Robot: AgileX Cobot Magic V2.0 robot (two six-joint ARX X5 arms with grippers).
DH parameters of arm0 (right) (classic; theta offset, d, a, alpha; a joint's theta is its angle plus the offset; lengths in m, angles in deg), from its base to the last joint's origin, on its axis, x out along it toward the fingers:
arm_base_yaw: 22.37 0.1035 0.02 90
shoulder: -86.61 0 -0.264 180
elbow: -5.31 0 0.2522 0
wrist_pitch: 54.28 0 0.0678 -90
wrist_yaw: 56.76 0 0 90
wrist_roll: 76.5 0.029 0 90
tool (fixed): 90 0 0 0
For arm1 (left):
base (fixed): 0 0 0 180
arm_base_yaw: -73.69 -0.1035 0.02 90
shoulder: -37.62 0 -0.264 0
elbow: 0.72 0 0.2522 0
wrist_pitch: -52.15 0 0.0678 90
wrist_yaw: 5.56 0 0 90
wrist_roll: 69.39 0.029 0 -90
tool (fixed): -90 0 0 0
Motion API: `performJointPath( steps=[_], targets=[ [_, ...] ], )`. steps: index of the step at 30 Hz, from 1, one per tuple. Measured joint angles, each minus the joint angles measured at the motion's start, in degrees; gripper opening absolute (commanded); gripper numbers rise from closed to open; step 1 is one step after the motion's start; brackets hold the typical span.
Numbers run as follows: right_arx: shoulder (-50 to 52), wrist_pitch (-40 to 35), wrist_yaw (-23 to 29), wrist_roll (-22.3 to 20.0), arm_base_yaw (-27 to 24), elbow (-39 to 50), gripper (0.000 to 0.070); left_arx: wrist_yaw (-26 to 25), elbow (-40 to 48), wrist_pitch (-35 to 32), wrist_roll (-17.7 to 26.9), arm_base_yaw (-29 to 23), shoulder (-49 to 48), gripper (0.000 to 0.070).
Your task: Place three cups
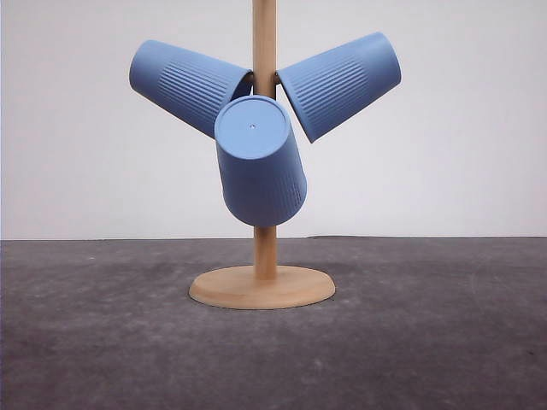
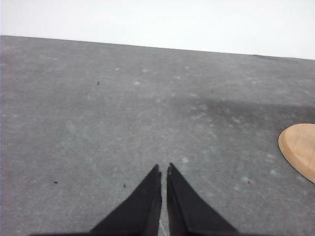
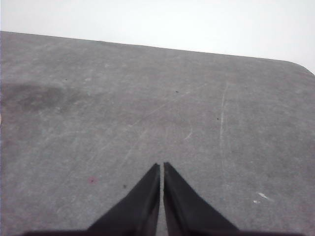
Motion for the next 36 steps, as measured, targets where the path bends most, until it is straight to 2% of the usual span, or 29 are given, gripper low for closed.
performJointPath(
  steps=[36],
  targets=[
    [0.0,0.0,0.0,0.0,0.0,0.0,0.001,0.0,0.0,0.0,0.0,0.0,0.0,0.0]
  ],
)
